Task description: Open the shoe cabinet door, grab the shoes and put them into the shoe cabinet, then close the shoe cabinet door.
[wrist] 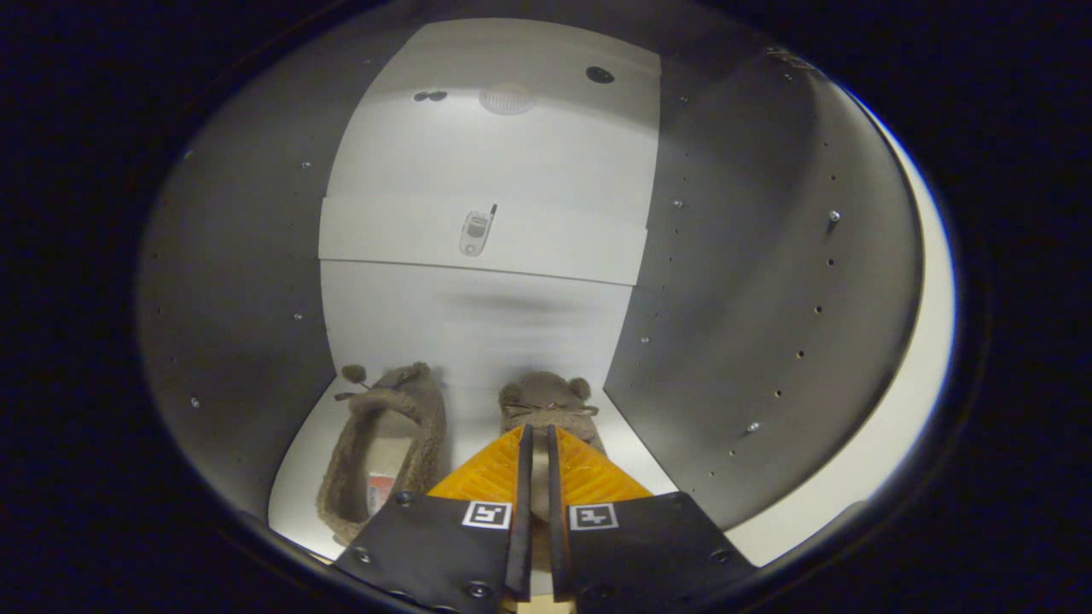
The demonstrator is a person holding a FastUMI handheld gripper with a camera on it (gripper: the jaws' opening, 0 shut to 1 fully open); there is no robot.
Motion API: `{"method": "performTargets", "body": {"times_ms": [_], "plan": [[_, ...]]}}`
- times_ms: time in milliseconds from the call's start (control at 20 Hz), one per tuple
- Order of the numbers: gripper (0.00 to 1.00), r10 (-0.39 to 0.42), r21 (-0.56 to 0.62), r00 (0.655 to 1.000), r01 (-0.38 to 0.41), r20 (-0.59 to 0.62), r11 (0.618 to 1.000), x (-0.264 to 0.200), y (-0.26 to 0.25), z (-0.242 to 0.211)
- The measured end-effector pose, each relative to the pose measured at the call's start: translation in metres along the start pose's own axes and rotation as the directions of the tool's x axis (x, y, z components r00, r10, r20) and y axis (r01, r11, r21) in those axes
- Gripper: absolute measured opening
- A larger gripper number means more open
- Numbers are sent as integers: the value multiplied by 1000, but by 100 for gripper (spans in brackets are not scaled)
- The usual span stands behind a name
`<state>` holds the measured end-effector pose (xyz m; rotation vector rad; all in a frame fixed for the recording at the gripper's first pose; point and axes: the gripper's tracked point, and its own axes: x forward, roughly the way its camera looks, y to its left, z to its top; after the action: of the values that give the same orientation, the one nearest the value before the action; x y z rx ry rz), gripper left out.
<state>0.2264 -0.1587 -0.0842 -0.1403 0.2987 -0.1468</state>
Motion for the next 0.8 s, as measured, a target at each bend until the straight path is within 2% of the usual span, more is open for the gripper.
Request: {"method": "performTargets", "body": {"times_ms": [400,800], "plan": [[11,12,7,1000,-12,28,1000,-32,-1,3],[11,39,34,995,-42,93,999,-101,-9,5]]}}
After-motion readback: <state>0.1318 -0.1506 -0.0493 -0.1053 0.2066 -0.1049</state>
